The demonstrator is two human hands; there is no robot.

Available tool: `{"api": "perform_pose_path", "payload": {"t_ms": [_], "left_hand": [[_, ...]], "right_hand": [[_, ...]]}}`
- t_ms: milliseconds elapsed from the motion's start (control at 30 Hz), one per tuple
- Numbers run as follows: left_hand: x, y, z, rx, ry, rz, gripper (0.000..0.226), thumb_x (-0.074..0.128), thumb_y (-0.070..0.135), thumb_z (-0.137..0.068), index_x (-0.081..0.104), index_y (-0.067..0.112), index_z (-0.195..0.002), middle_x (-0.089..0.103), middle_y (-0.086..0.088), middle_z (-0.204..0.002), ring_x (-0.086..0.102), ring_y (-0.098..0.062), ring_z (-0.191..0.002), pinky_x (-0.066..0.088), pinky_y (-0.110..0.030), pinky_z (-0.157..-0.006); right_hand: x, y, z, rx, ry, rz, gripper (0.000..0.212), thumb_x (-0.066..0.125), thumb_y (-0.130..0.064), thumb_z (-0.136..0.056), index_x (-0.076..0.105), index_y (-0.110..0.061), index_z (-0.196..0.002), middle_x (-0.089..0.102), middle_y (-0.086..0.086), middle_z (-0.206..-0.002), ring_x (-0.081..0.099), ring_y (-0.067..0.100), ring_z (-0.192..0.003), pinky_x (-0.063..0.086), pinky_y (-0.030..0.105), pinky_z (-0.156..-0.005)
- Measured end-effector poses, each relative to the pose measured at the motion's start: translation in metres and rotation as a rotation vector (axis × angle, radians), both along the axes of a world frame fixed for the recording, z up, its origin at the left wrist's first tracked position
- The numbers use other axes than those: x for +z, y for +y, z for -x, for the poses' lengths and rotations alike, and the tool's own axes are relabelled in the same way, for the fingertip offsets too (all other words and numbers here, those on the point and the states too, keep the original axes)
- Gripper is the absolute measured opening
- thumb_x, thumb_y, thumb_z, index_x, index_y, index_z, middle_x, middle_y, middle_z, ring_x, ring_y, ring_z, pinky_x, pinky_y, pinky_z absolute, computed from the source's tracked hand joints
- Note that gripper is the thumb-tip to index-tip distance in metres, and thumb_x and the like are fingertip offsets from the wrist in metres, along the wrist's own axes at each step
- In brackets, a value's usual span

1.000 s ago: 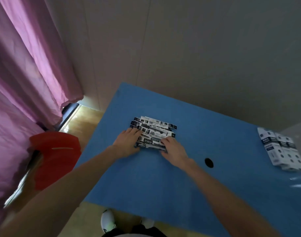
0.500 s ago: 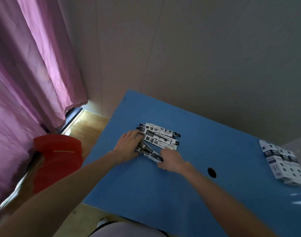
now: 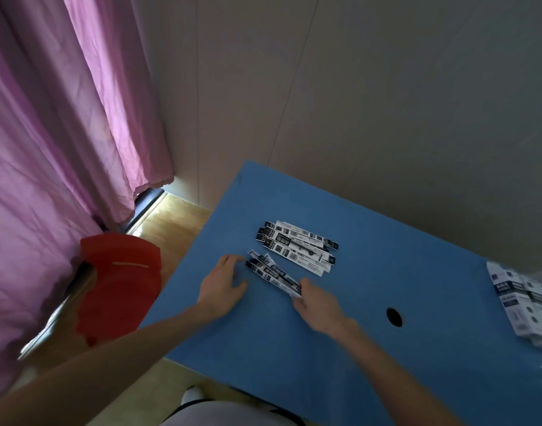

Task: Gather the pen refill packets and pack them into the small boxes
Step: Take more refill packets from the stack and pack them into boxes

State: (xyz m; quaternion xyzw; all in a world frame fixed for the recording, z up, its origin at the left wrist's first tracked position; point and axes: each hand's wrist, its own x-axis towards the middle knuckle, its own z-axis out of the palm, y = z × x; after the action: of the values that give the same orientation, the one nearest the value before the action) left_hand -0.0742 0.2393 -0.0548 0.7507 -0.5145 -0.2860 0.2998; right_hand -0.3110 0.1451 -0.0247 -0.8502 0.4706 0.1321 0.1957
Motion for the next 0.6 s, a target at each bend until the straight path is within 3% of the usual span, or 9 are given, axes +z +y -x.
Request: {"api": "perform_pose_path", "payload": {"t_ms": [100,233,333,400,467,600], "left_hand": [[-0.002,0.005,0.012,0.064,0.16,-0.04,0.037,0.067,0.023,-0.095,0.054,0.02,-0.13,0.058,0.008,-0.121,0.061,-0.012,-0.095,0.051,-0.039,-0.094],[0.006,-0.001,0.032,0.219,0.536,-0.186,0.051,0.071,0.049,-0.092,0.051,0.02,-0.129,0.059,0.005,-0.123,0.059,-0.014,-0.11,0.045,-0.029,-0.093],[0.021,-0.012,0.04,0.218,0.791,-0.259,0.073,0.071,0.07,-0.078,0.056,0.019,-0.128,0.061,0.004,-0.124,0.058,-0.016,-0.116,0.045,-0.032,-0.096],[0.026,-0.017,0.044,0.176,0.911,-0.284,0.056,0.066,0.062,-0.088,0.06,0.019,-0.124,0.064,0.002,-0.12,0.059,-0.015,-0.112,0.043,-0.035,-0.102],[0.024,-0.021,0.049,0.2,0.933,-0.284,0.032,0.058,0.045,-0.1,0.062,0.015,-0.111,0.063,0.0,-0.11,0.058,-0.015,-0.101,0.045,-0.034,-0.096],[0.019,-0.026,0.059,0.266,0.955,-0.245,0.028,0.051,0.025,-0.105,0.071,0.006,-0.104,0.071,-0.003,-0.109,0.061,-0.016,-0.102,0.044,-0.03,-0.089]], "right_hand": [[-0.004,0.008,-0.005,-0.072,-0.081,-0.04,0.018,0.044,-0.034,-0.108,0.039,-0.018,-0.102,0.051,-0.004,-0.079,0.049,0.015,-0.065,0.035,0.031,-0.053],[-0.007,0.031,-0.02,-0.309,-0.394,-0.21,0.017,0.048,-0.03,-0.107,0.042,-0.025,-0.093,0.057,-0.001,-0.077,0.053,0.015,-0.063,0.044,0.04,-0.058],[-0.002,0.057,-0.031,-0.38,-0.534,-0.296,0.012,0.05,-0.028,-0.108,0.047,-0.022,-0.098,0.057,-0.001,-0.076,0.052,0.012,-0.061,0.043,0.033,-0.057],[-0.001,0.071,-0.037,-0.382,-0.546,-0.316,0.012,0.049,-0.029,-0.108,0.049,-0.02,-0.101,0.058,-0.003,-0.077,0.052,0.009,-0.06,0.042,0.026,-0.054],[-0.003,0.082,-0.04,-0.381,-0.507,-0.29,0.013,0.049,-0.033,-0.108,0.05,-0.02,-0.104,0.059,-0.005,-0.077,0.053,0.006,-0.059,0.041,0.021,-0.053],[-0.01,0.091,-0.041,-0.392,-0.426,-0.234,0.02,0.053,-0.045,-0.104,0.047,-0.027,-0.098,0.06,-0.006,-0.076,0.058,0.007,-0.062,0.042,0.025,-0.055]]}}
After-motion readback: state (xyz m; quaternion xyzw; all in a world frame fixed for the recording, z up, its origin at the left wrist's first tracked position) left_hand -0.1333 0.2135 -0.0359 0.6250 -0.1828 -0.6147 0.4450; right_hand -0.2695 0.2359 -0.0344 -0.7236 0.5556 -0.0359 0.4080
